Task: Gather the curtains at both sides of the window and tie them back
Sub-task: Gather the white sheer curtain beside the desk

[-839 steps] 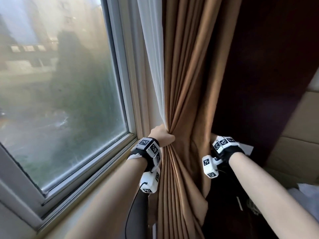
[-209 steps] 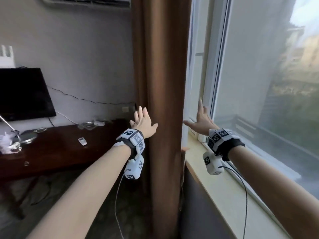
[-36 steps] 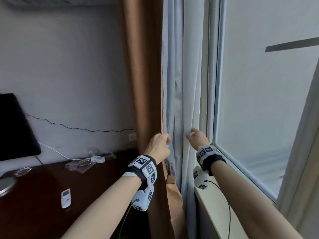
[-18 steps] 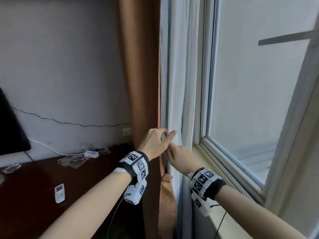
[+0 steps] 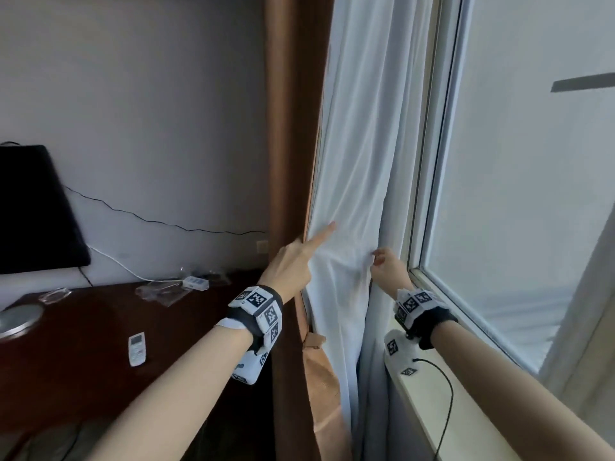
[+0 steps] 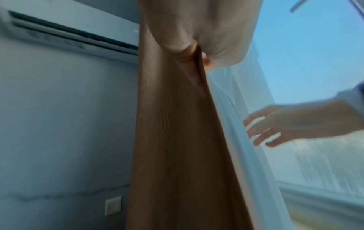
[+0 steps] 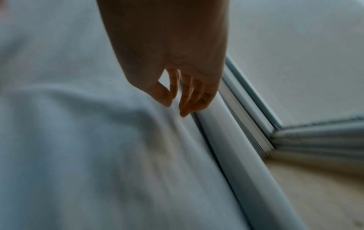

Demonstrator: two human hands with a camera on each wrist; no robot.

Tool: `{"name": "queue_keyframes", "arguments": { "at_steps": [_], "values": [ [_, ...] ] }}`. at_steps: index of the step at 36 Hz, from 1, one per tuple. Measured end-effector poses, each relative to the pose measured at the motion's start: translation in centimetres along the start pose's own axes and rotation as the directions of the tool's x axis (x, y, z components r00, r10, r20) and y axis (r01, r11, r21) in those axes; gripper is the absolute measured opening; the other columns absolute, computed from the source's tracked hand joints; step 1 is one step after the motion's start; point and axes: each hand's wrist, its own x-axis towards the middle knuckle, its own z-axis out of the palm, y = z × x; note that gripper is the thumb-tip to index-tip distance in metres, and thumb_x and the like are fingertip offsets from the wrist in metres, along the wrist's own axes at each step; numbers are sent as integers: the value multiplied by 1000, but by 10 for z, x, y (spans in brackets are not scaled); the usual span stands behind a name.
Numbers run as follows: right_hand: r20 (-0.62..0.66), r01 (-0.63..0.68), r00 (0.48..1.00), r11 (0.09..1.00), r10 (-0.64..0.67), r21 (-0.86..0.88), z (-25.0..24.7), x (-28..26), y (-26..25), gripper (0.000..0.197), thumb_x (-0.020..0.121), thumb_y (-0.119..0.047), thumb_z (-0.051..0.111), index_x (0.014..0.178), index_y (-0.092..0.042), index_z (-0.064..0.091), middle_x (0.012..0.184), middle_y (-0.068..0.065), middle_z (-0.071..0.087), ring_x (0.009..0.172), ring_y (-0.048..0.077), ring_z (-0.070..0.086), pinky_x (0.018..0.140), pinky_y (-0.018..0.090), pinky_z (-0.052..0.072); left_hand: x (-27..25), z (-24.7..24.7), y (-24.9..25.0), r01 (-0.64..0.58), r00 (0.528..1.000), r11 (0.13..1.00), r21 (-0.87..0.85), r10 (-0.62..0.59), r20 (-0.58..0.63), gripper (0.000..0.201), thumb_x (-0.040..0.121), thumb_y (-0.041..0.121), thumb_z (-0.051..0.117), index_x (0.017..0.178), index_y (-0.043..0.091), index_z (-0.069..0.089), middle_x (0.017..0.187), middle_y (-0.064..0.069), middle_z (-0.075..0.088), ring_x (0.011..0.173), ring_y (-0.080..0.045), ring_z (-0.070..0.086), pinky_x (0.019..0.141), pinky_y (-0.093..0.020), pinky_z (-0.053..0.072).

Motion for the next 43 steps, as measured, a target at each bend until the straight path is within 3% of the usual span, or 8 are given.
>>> {"name": "queue_keyframes", "arguments": {
  "at_steps": [4, 6, 11, 16, 30, 37, 40, 43],
  "values": [
    [124, -108, 989, 965, 80, 240, 1, 33, 0, 81, 77, -29, 68, 144, -11, 28, 129, 2, 52, 116, 24, 55, 97, 41, 48, 11, -1, -19, 115, 993, 988, -100, -115, 2, 87, 72, -21, 29, 140, 30, 48, 135, -18, 54, 96, -35, 64, 71, -27, 52],
    [158, -154, 982, 914, 101, 375, 3, 39, -12, 81, 76, -24, 69, 145, -10, 27, 125, 3, 52, 103, 20, 57, 82, 32, 51, 15, -4, -26, 140, 990, 987, -84, -141, -3, 84, 72, -20, 31, 138, 27, 51, 135, -18, 54, 106, -35, 62, 83, -31, 55],
    [133, -120, 988, 911, 73, 395, 20, 42, -30, 16, 88, -15, 60, 101, -4, 61, 84, 5, 61, 71, 17, 58, 52, 19, 41, 16, -9, -36, 168, 986, 984, -51, -168, 7, 81, 74, -21, 32, 140, 23, 49, 139, -18, 51, 121, -33, 54, 97, -38, 50],
    [-66, -6, 998, 999, 9, 40, 34, 31, -25, 35, 95, -24, 49, 64, -8, 45, 65, 7, 51, 68, 27, 52, 62, 30, 38, 12, -9, -41, 203, 979, 978, -50, -205, -25, 79, 74, -20, 32, 140, 21, 48, 138, -20, 51, 125, -35, 50, 100, -41, 47],
    [-165, 273, 901, 820, -402, -503, 19, -93, -36, 41, 97, -31, 45, 61, -16, 34, 48, 10, 54, 45, 34, 55, 45, 31, 37, 17, 1, -14, 236, 972, 969, -66, -236, 9, 50, 85, 2, 40, 129, 15, 61, 128, -17, 60, 116, -33, 57, 95, -40, 51],
    [-44, 437, 840, 722, -541, -537, 41, -92, -60, 16, 93, -26, 55, 94, -11, 61, 57, 12, 63, 47, 33, 61, 47, 27, 29, 8, -2, 24, 121, 991, 991, -61, -117, 71, 21, 79, 9, 47, 60, 14, 54, 60, -2, 52, 68, -30, 58, 57, -27, 39],
    [55, 450, 862, 710, -504, -541, 44, -82, -55, 30, 97, -24, 42, 122, -12, 53, 71, 10, 66, 61, 34, 63, 54, 33, 37, 4, 0, 19, 59, 998, 995, -83, -58, 9, 31, 87, 31, 53, 78, 10, 73, 71, -8, 69, 66, -24, 63, 62, -33, 54],
    [107, 515, 830, 677, -548, -525, 42, -82, -54, 22, 96, -16, 40, 109, -10, 56, 76, 9, 67, 65, 32, 63, 61, 36, 44, 3, 4, 13, 68, 998, 996, -63, -69, -14, 61, 81, 68, 51, 71, 11, 72, 63, -5, 67, 58, -16, 63, 58, -34, 55]
  ]
}}
